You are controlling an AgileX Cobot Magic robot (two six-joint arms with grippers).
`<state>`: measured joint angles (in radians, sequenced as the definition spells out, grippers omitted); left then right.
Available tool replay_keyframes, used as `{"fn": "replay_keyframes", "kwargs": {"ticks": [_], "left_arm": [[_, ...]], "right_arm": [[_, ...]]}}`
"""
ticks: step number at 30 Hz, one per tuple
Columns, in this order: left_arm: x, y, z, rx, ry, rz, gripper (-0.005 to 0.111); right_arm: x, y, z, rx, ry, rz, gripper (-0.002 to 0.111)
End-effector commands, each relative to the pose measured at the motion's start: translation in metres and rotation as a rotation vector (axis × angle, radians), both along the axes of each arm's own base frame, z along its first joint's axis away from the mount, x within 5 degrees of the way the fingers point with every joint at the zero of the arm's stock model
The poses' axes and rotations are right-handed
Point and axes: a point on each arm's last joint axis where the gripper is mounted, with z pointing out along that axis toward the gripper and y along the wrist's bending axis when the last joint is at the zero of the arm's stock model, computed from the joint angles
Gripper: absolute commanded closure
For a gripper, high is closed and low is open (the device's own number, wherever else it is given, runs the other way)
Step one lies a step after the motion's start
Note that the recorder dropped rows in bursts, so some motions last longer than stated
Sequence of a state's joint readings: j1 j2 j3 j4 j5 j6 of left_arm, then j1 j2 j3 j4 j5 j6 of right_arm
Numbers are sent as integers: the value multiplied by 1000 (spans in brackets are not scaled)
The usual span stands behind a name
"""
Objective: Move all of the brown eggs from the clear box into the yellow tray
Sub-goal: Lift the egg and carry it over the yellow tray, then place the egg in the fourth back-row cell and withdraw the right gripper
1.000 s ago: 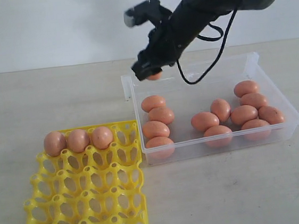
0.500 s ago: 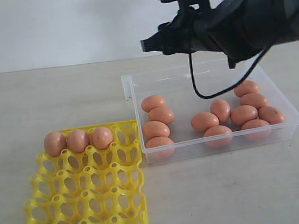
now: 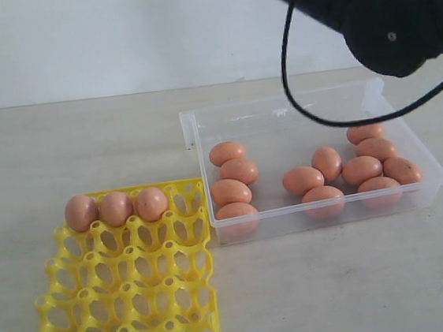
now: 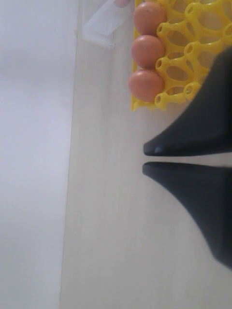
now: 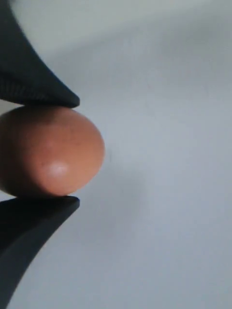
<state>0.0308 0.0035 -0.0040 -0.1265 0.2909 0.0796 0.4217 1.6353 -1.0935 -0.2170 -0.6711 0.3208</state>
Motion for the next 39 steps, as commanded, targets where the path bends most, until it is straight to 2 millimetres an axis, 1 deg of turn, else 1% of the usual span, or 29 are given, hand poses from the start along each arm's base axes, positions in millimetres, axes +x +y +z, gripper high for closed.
{"fn": "replay_keyframes", "kwargs": {"ticks": [1,4,6,7,10,11,13,14,16,19,21,24,26,28,31,34,36,39], "left_arm": [[0,0,-1,5,-6,-5,103],[0,0,-1,5,-6,-5,103],[0,0,-1,5,-6,-5,103],[0,0,-1,5,-6,-5,103],[0,0,-1,5,-6,-5,103],[0,0,-1,5,-6,-5,103],[0,0,-1,5,-6,-5,103],[0,0,-1,5,-6,-5,103],[0,0,-1,5,-6,-5,103],[0,0,-1,5,-6,-5,103],[0,0,-1,5,-6,-5,103],[0,0,-1,5,-6,-5,103],[0,0,-1,5,-6,-5,103],[0,0,-1,5,-6,-5,103],[0,0,-1,5,-6,-5,103],[0,0,-1,5,-6,-5,103],[0,0,-1,5,-6,-5,103],[0,0,-1,5,-6,-5,103]], "right_arm": [[-28,34,-45,-89,241,332,109],[-44,49,-96,-76,391,308,109],[-57,55,-130,-145,442,294,109],[-62,58,-144,-188,455,296,109],[-65,64,-165,-226,490,305,109],[-63,66,-168,-211,473,312,109],[-55,64,-171,-209,445,240,109],[-50,60,-175,-204,448,167,109],[-45,55,-183,-214,463,90,109],[-39,59,-192,-249,459,83,109],[-35,62,-194,-252,458,83,109],[-27,68,-192,-264,464,83,109],[-26,69,-194,-296,458,84,109],[-26,68,-201,-328,464,83,109],[-25,68,-210,-340,481,83,109],[-25,68,-213,-351,479,79,108],[-24,67,-213,-350,481,64,104],[-22,64,-213,-344,477,24,90]]}}
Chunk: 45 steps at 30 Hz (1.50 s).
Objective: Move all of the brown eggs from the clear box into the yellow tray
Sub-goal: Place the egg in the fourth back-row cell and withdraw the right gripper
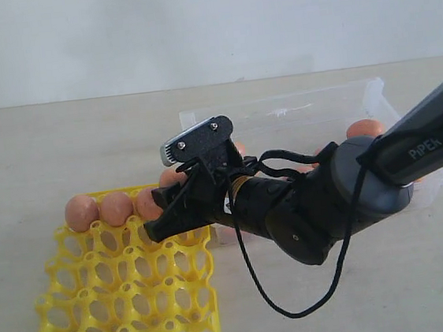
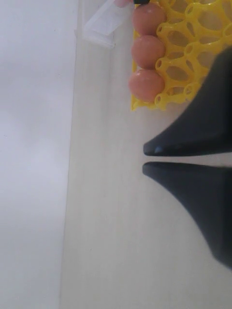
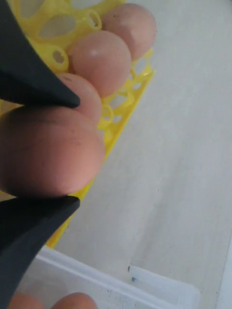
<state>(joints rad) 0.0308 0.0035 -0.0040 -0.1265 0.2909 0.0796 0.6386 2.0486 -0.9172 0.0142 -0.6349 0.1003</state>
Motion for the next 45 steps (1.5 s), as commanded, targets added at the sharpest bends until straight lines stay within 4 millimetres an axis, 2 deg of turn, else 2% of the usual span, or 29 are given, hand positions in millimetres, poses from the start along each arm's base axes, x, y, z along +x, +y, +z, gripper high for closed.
{"fn": "replay_keyframes", "kwargs": {"ticks": [1,3,6,16,21,26,28,30,31,32,33,34,35,36,37,38,40,41,42,43,45], "left_arm": [[0,0,-1,5,-6,-5,103],[0,0,-1,5,-6,-5,103],[0,0,-1,5,-6,-5,103],[0,0,-1,5,-6,-5,103],[0,0,-1,5,-6,-5,103],[0,0,-1,5,-6,-5,103],[0,0,-1,5,-6,-5,103],[0,0,-1,5,-6,-5,103],[0,0,-1,5,-6,-5,103],[0,0,-1,5,-6,-5,103],[0,0,-1,5,-6,-5,103],[0,0,-1,5,-6,-5,103],[0,0,-1,5,-6,-5,103],[0,0,-1,5,-6,-5,103],[0,0,-1,5,-6,-5,103],[0,0,-1,5,-6,-5,103],[0,0,-1,5,-6,-5,103],[0,0,-1,5,-6,-5,103],[0,0,-1,5,-6,-5,103],[0,0,-1,5,-6,-5,103],[0,0,-1,5,-6,-5,103]], "right_arm": [[4,-3,3,-2,-31,-51,86],[4,-3,3,-17,-41,-45,76],[4,-3,3,-25,-47,-39,67],[3,-4,0,-56,-17,-29,64],[2,-4,-3,-87,7,-20,48],[2,-4,-1,-117,-43,1,48],[5,-3,14,-79,-129,-2,48],[6,-6,57,42,-273,-55,48],[6,-14,94,149,-381,-142,48],[4,-23,118,197,-450,-215,48],[4,-41,145,245,-443,-391,48],[5,-58,171,164,-346,-495,48],[7,-65,177,54,-260,-456,48],[14,-81,181,-56,-101,-348,48],[20,-92,183,-8,-28,-362,48],[36,-117,185,-97,-57,-412,49],[64,-145,187,-124,-79,-491,53],[76,-151,183,-173,-98,-446,57],[92,-156,171,-294,-133,-367,63],[97,-158,166,-383,-156,-337,67],[110,-170,155,-561,-160,-382,80]]}}
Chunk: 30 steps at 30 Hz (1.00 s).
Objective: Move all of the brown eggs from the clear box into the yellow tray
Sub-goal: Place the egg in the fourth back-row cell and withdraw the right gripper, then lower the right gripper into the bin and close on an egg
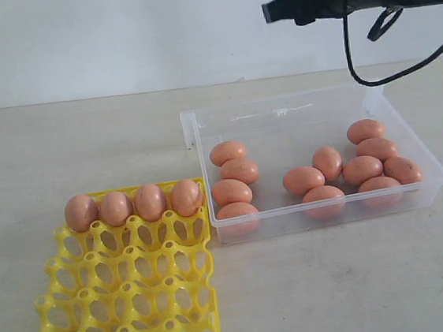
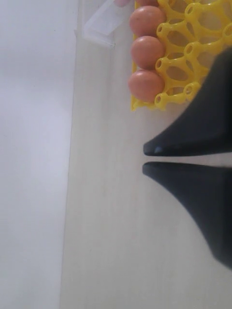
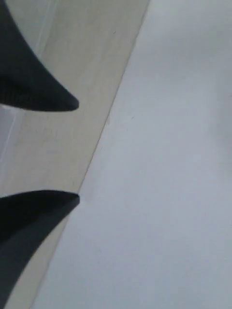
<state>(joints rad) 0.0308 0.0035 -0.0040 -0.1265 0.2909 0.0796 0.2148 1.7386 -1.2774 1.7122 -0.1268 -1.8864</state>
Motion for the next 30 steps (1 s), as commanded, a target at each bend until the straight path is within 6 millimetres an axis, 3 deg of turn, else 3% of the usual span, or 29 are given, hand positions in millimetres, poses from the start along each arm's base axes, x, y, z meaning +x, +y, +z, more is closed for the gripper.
{"fn": "replay_keyframes", "kwargs": {"ticks": [1,3,7,9,11,13,15,18,20,22,25,30], "left_arm": [[0,0,-1,5,-6,-5,103],[0,0,-1,5,-6,-5,103],[0,0,-1,5,-6,-5,103],[0,0,-1,5,-6,-5,103],[0,0,-1,5,-6,-5,103],[0,0,-1,5,-6,-5,103],[0,0,-1,5,-6,-5,103],[0,0,-1,5,-6,-5,103],[0,0,-1,5,-6,-5,103],[0,0,-1,5,-6,-5,103],[0,0,-1,5,-6,-5,103],[0,0,-1,5,-6,-5,103]], "right_arm": [[26,-20,-23,-314,44,-61,88],[28,-39,-27,-414,83,-261,105],[17,-74,-14,-501,33,-670,108],[11,-88,3,-499,-139,-854,108],[2,-97,25,-369,-412,-1012,108],[-2,-97,44,-174,-600,-1006,108],[-3,-91,63,26,-668,-874,108],[7,-62,83,266,-531,-390,108],[7,-39,95,309,-413,-128,108],[3,-26,99,197,-323,-1,108],[-8,-15,90,27,-142,54,108],[-35,8,41,-338,393,258,108]]}}
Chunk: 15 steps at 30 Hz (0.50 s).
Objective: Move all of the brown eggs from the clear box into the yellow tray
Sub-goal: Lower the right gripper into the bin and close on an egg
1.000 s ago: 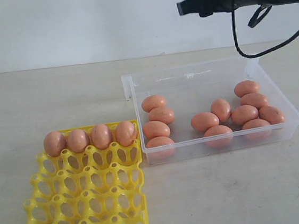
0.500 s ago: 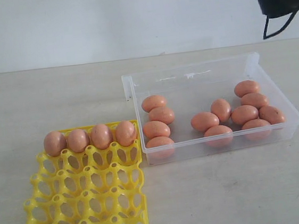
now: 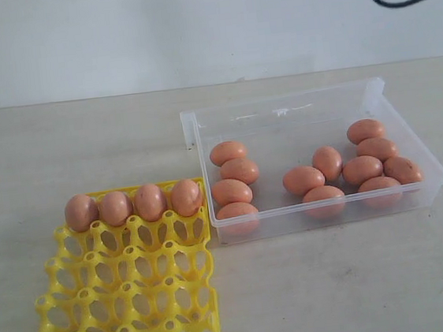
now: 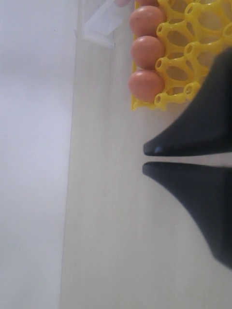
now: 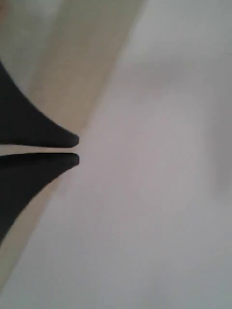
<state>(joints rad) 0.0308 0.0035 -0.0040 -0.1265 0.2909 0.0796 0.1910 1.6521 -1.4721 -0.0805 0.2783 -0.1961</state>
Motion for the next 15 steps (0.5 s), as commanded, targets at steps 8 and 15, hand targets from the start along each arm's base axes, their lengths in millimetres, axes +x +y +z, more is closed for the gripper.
{"fn": "replay_keyframes", "kwargs": {"ticks": [8,15], "left_arm": [[0,0,-1,5,-6,-5,103],[0,0,-1,5,-6,-5,103]], "right_arm": [[-29,30,-120,-591,904,466,108],[-6,38,-155,-677,809,580,76]]}}
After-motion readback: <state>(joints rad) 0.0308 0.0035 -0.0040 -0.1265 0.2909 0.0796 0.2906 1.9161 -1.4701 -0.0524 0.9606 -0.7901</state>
